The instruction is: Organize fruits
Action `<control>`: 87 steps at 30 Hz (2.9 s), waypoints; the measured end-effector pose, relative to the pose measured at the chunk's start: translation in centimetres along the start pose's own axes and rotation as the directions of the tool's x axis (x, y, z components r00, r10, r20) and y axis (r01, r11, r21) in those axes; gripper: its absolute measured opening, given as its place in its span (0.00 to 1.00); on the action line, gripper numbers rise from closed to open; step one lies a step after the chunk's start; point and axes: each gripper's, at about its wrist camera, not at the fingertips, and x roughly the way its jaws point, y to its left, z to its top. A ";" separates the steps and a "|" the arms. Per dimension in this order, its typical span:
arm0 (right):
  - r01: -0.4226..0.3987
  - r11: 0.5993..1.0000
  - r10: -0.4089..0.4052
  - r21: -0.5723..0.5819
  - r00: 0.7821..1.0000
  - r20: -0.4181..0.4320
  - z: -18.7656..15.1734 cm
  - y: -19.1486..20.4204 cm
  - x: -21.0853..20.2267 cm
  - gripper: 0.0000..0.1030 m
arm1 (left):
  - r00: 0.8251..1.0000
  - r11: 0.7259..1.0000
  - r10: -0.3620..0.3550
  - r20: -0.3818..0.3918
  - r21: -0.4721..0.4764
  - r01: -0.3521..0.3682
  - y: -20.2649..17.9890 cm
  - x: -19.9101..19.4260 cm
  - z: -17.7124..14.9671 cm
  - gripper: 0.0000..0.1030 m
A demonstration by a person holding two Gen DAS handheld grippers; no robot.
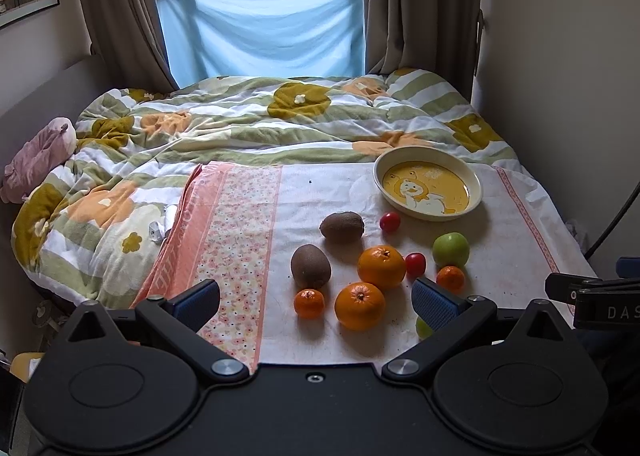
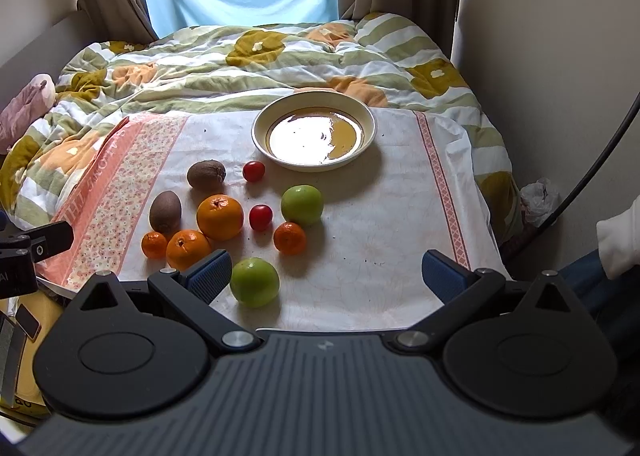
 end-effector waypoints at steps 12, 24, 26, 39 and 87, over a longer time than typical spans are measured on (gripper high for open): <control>-0.002 1.000 0.002 0.000 1.000 0.002 -0.2 -0.1 -0.3 1.00 | 1.000 1.000 -0.002 0.008 0.001 0.002 -0.2 -0.3 0.2 1.00; -0.004 1.000 0.004 0.001 1.000 0.002 -0.3 -0.3 -0.4 1.00 | 1.000 1.000 -0.004 0.009 0.002 0.004 -0.4 -0.4 0.2 1.00; -0.004 1.000 0.004 0.001 1.000 0.003 -0.3 -0.3 -0.4 1.00 | 1.000 1.000 -0.003 0.009 0.001 0.003 -0.4 -0.4 0.2 1.00; -0.001 1.000 0.001 -0.001 1.000 0.012 -0.3 -0.6 -0.6 1.00 | 1.000 1.000 -0.006 0.013 0.003 0.006 -0.4 -0.6 0.3 1.00; -0.008 0.985 0.046 0.175 0.977 -0.209 -4.3 5.2 15.8 1.00 | 0.918 0.699 -0.338 -0.205 0.599 0.391 -3.0 20.5 -5.2 0.66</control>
